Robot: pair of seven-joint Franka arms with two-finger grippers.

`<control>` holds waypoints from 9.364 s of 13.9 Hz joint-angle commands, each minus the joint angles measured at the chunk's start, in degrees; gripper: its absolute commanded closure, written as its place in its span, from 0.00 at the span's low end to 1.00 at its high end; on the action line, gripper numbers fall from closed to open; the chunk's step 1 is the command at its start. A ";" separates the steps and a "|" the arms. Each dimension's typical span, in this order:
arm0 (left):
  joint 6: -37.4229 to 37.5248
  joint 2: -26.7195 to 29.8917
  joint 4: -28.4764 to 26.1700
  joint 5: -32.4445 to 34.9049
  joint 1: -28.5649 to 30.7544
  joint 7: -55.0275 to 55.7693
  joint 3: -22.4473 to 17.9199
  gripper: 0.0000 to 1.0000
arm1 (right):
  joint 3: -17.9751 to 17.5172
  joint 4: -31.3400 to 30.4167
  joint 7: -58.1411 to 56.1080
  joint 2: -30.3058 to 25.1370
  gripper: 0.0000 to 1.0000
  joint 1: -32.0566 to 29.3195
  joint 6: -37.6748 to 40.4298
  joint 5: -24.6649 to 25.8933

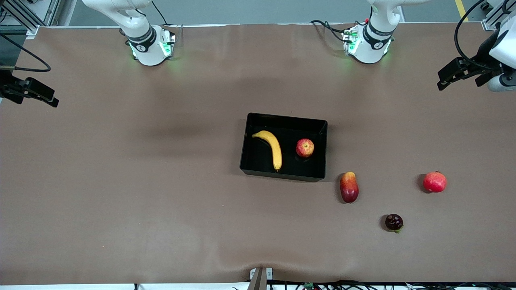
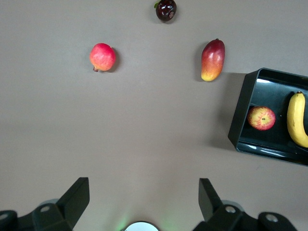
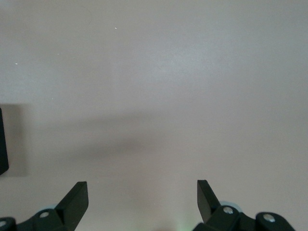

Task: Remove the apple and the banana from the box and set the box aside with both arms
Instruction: 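Reach the left gripper into the black box toward the red-yellow apple, then grasp the apple with the left gripper and lift it out of the box, then lower the apple beside the red apple and open the left gripper, then move the left gripper back into the box and grasp the banana, then lift the banana out with the left gripper while the right gripper approaches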

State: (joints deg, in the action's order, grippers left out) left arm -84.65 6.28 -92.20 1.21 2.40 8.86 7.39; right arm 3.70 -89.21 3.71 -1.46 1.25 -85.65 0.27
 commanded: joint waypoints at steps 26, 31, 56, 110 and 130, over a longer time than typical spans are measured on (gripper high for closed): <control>-38.83 -27.45 -13.28 3.44 -10.92 70.82 15.73 0.00 | 0.26 0.09 0.51 -0.03 0.00 1.04 0.39 -0.45; -43.13 -34.13 -11.07 9.60 -12.77 81.13 15.73 0.00 | 0.26 0.01 0.51 -0.03 0.00 0.95 0.39 -0.45; -25.41 -34.24 2.98 13.82 -13.22 69.94 15.64 1.00 | 0.35 0.45 0.42 -0.21 0.00 0.78 0.48 -0.45; -40.23 -55.84 12.22 23.93 -20.85 52.57 22.85 0.00 | 0.43 0.18 0.51 0.58 0.00 1.04 0.22 -0.45; -37.01 -49.89 12.84 23.75 -25.78 52.32 16.43 1.00 | 0.26 0.44 0.77 6.20 0.00 9.47 -3.47 -1.23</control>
State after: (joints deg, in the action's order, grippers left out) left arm -126.03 -48.74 -78.30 24.18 -24.03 61.17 23.43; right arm 3.64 -89.53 3.82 3.15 8.86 -88.28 -0.04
